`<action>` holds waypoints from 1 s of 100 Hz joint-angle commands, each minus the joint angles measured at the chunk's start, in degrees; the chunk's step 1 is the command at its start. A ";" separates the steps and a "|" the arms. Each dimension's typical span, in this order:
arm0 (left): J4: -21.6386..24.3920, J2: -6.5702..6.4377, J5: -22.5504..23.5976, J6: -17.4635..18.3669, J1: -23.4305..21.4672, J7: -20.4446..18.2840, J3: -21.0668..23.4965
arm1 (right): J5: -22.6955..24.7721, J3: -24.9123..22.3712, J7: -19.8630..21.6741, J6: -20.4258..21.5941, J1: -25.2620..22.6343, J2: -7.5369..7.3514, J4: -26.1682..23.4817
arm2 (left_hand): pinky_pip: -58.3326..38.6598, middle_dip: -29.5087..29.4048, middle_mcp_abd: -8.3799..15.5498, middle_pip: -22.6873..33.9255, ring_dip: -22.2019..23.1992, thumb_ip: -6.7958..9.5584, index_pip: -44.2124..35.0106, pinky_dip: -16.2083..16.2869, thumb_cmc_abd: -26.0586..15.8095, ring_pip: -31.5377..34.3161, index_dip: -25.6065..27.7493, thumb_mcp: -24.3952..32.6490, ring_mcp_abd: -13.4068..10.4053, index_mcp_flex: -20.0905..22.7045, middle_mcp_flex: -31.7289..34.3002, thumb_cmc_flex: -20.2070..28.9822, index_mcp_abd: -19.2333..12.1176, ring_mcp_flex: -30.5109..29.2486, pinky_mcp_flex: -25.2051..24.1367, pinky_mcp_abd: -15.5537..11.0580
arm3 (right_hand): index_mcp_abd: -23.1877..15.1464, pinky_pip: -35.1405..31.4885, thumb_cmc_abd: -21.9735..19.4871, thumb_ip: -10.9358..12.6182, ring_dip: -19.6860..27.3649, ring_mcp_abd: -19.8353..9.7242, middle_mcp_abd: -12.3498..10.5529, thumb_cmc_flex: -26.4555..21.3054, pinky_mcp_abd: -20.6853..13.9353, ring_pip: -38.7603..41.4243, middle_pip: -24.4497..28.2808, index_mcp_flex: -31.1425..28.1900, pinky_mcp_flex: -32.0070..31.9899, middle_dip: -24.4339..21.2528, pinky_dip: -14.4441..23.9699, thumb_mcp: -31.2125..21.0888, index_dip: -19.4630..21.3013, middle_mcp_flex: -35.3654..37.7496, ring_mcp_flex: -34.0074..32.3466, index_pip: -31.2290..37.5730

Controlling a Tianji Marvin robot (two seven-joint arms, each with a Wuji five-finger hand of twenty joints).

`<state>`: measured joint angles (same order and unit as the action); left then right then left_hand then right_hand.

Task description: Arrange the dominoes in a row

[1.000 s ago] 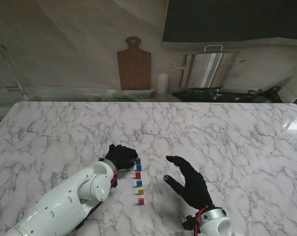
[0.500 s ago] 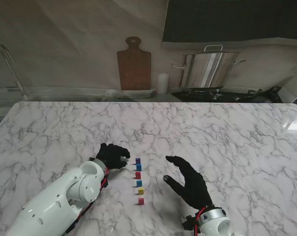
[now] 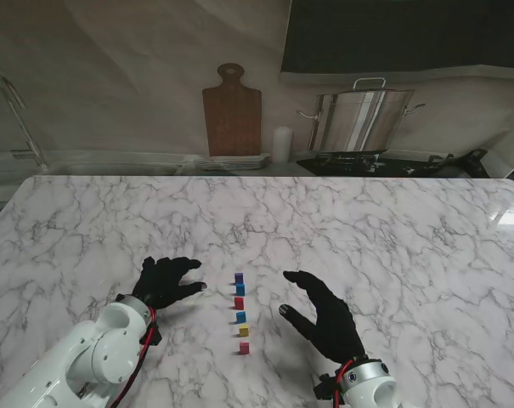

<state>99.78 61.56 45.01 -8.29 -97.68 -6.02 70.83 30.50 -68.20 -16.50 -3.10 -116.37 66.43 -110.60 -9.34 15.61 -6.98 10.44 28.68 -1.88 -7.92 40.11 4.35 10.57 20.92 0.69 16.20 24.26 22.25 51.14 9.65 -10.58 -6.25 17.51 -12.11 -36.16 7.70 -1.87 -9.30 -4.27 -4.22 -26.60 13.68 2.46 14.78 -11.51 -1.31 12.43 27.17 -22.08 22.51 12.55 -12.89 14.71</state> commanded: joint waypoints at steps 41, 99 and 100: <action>10.43 1.31 -2.69 7.53 -17.88 8.65 6.34 | 2.93 1.02 -1.78 -0.04 -0.20 -0.01 0.55 | 9.65 -3.18 -1.89 -7.73 -9.41 1.38 5.59 -21.93 -7.74 -9.43 -1.53 -1.86 -0.59 -12.67 -13.52 -4.95 1.18 10.02 1.30 3.26 | -1.01 1.93 -2.39 2.81 0.82 -2.28 -0.68 -0.89 -2.64 -1.47 0.33 2.36 -2.21 0.13 -0.01 -0.43 0.71 -1.59 1.71 -0.31; 10.07 3.15 -5.50 11.87 -24.60 19.74 4.74 | 4.58 2.07 -0.59 3.27 1.08 -0.66 3.12 | 10.68 -11.74 -0.84 -12.45 -22.27 1.70 9.15 -35.89 -10.87 -11.77 -5.71 -1.87 -1.83 -16.78 -17.56 -5.83 0.62 10.65 1.57 2.26 | -1.31 16.38 -1.38 1.53 5.68 -6.73 -3.71 3.97 -10.31 -3.32 -7.15 4.97 -3.45 -4.84 -11.67 -0.98 0.18 -2.17 7.30 -6.35; 10.07 3.18 -5.68 11.87 -24.65 19.80 4.72 | 4.55 2.09 -0.55 3.34 1.12 -0.66 3.18 | 10.69 -11.82 -0.78 -12.49 -22.34 1.71 9.18 -35.93 -10.90 -11.81 -5.80 -1.85 -1.87 -16.78 -17.57 -5.79 0.62 10.66 1.58 2.19 | -1.29 16.68 -1.40 1.50 5.78 -6.75 -3.75 4.10 -10.31 -3.33 -7.38 4.85 -3.36 -5.02 -11.88 -1.01 0.08 -2.13 7.34 -6.82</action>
<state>110.31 64.30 40.28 3.38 -121.71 14.15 75.95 34.93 -66.30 -17.42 -0.08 -115.29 65.90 -108.11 -0.60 4.86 -9.07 -0.69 7.78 -1.85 -0.21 5.75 -2.99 -0.29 16.66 -0.42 15.80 9.15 6.81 46.09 11.02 -1.41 -4.83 19.90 -12.11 -22.09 7.72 -0.04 -4.81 -7.88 -5.83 -24.89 6.57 0.98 9.76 -8.68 -4.19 8.81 16.92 -22.43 22.51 11.81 -7.80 10.80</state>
